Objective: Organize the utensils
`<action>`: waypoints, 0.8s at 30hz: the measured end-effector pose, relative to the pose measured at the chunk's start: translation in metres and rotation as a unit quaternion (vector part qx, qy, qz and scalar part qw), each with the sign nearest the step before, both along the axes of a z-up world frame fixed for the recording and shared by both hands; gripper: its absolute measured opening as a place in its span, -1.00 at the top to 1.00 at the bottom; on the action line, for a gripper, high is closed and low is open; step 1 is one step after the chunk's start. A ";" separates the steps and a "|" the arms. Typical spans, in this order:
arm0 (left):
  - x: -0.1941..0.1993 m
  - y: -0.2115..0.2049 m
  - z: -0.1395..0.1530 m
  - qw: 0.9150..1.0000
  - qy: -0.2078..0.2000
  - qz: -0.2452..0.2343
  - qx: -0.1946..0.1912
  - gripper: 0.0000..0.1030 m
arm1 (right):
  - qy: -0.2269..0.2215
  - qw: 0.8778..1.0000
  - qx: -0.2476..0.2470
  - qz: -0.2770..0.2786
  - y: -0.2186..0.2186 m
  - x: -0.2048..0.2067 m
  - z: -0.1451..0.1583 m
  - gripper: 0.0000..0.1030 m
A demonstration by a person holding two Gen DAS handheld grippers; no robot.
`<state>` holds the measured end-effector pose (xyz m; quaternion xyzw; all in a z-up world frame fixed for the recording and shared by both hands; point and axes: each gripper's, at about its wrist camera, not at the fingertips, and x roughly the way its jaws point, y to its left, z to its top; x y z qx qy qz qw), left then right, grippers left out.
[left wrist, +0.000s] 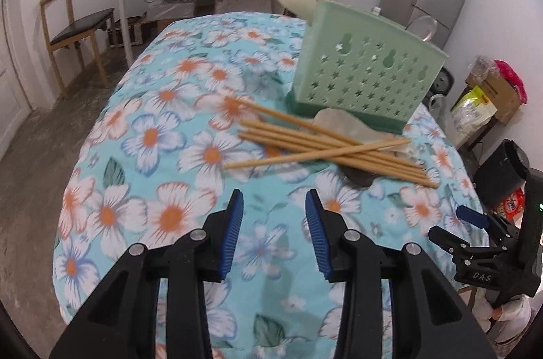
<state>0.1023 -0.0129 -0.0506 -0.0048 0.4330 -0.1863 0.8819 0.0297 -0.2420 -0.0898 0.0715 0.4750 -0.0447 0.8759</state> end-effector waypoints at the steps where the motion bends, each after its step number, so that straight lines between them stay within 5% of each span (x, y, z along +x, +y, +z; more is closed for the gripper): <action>1: -0.001 0.003 -0.002 1.000 0.003 0.006 0.000 0.29 | 0.005 1.000 0.001 -0.002 -0.001 0.000 -0.003 -0.73; 24: -0.033 0.028 0.027 0.998 -0.016 0.051 -0.036 0.29 | 0.028 0.999 -0.027 -0.022 0.012 0.003 -0.005 -0.85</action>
